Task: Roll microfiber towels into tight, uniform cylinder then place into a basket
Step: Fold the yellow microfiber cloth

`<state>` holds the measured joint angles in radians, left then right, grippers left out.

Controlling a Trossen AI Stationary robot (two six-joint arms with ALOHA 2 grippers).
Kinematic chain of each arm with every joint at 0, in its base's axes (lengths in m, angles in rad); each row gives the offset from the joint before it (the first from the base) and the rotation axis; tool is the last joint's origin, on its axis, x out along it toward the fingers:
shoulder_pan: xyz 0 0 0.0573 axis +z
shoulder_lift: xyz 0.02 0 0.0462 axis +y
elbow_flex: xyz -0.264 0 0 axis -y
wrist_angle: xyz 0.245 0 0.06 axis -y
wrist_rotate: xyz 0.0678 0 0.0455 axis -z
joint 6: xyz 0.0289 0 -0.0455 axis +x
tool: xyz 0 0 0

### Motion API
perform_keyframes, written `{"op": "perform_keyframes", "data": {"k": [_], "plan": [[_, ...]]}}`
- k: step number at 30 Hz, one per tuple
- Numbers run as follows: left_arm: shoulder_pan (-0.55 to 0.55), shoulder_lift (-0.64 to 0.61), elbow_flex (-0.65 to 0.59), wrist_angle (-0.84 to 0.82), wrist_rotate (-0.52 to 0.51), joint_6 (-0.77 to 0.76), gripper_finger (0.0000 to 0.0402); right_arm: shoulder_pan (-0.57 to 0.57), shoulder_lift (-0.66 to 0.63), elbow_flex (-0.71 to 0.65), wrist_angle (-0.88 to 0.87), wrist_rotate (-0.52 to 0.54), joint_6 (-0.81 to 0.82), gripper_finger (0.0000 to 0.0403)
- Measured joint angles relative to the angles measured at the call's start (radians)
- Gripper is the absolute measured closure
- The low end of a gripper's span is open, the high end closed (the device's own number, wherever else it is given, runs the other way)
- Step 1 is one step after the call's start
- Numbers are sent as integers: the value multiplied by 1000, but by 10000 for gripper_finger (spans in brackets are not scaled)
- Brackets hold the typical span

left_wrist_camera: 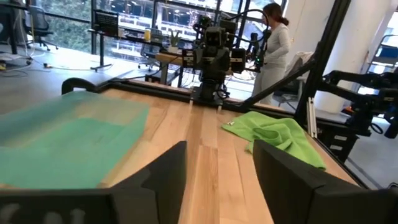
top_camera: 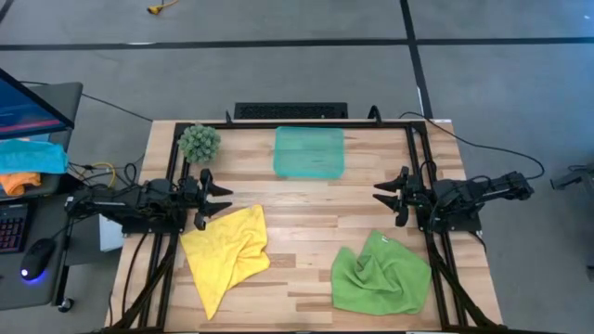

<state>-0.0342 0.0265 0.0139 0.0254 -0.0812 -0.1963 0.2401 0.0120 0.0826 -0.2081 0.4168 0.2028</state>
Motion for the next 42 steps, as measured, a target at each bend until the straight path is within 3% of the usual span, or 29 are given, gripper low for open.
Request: {"op": "perform_keyframes", "data": {"k": [6,13,20,26,32,42], "plan": [[0,0,19,91,-6,26,215,0,0,0,0,0,0,221],[0,25,205,38,3,120,215,0,0,0,0,0,0,221],[0,224,455,-311,-46,173,215,0,0,0,0,0,0,221],[0,407,650,-696,-31,36,215,0,0,0,0,0,0,221],[-9,503,627,-888,50,-131,215,0,0,0,0,0,0,221],[-153,565,493,-891,86,-352,215,0,0,0,0,0,0,221]]}}
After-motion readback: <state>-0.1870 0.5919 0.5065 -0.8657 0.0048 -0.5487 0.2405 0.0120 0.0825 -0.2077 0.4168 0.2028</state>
